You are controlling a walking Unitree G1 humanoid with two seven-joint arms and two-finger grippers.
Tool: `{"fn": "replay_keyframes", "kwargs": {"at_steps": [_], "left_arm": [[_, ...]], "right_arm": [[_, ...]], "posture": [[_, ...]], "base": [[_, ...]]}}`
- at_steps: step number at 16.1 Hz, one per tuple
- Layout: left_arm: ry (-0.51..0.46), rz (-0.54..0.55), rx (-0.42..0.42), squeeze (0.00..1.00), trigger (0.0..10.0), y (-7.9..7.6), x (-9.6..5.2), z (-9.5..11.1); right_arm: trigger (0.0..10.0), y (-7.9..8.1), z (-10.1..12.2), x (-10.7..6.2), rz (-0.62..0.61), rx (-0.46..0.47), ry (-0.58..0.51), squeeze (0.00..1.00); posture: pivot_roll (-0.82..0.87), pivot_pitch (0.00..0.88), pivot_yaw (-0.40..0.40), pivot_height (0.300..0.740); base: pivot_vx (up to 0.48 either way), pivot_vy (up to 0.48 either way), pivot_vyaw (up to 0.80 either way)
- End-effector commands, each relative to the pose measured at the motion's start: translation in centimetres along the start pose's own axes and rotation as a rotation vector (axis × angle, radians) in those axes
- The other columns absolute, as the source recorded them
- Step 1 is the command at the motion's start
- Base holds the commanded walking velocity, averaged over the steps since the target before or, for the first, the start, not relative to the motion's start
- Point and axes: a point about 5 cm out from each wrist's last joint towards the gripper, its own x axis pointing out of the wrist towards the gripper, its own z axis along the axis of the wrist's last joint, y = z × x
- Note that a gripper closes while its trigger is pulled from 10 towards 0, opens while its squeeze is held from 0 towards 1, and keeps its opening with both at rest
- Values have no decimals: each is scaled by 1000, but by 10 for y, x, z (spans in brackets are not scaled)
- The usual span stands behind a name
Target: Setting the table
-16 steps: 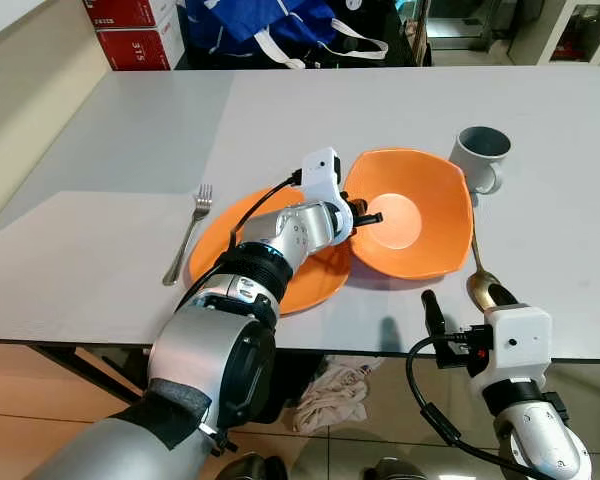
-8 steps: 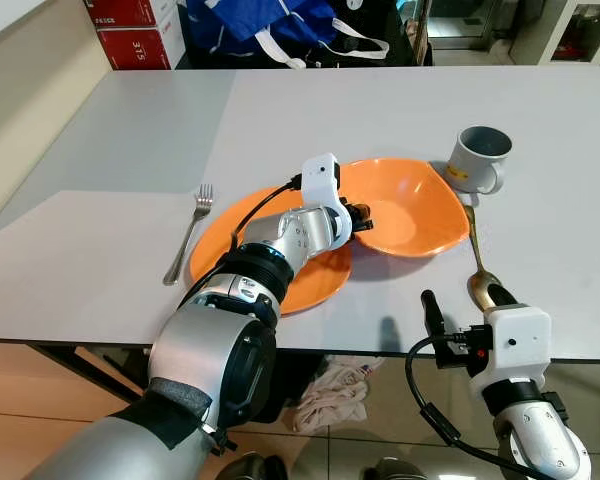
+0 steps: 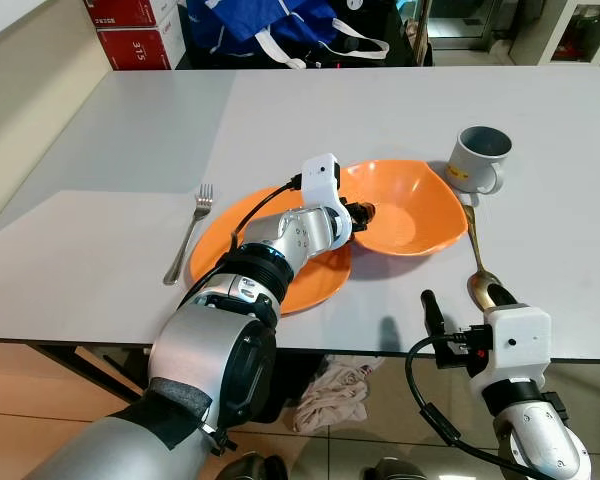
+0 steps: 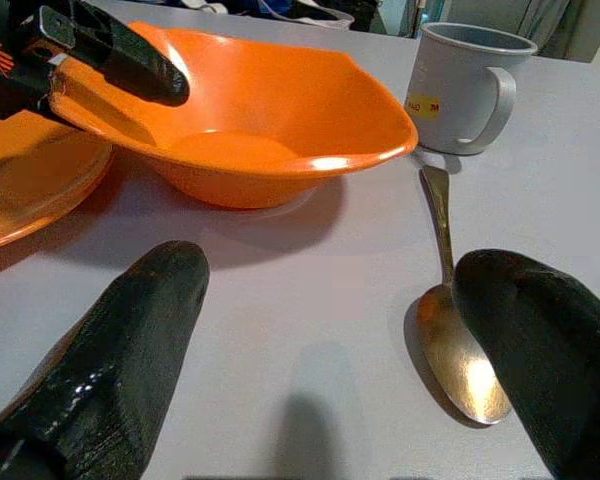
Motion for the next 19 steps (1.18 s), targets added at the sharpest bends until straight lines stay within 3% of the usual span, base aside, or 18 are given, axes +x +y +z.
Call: {"fn": "replay_keyframes", "kwargs": {"at_steps": [1,3,5,12,13,19], "left_arm": [[12,-28,21,1000,10000,-17,2,-3],[-45,-106,106,1000,10000,-30,3,3],[-56,-115,125,1000,10000,-31,3,4],[-45,-52,208,1000,10000,-17,5,-1],[-45,-43,213,659,10000,-16,5,-2],[-45,-43,213,659,10000,-16,5,-2]], "right_arm": [[10000,3,-1,0,14,11,15,0],[10000,6,-1,2,15,15,12,0],[10000,6,-1,2,16,15,11,0],[10000,8,-1,2,25,15,16,0],[10000,8,-1,2,25,15,17,0],[10000,8,-1,2,25,15,17,0]], "posture": [[-284,69,76,727],[-289,67,81,727],[-289,67,81,727],[-286,64,78,727],[-286,64,78,727],[-286,64,78,727]], "base": [[0,0,0],[0,0,0],[0,0,0],[0,0,0],[0,0,0],[0,0,0]]}}
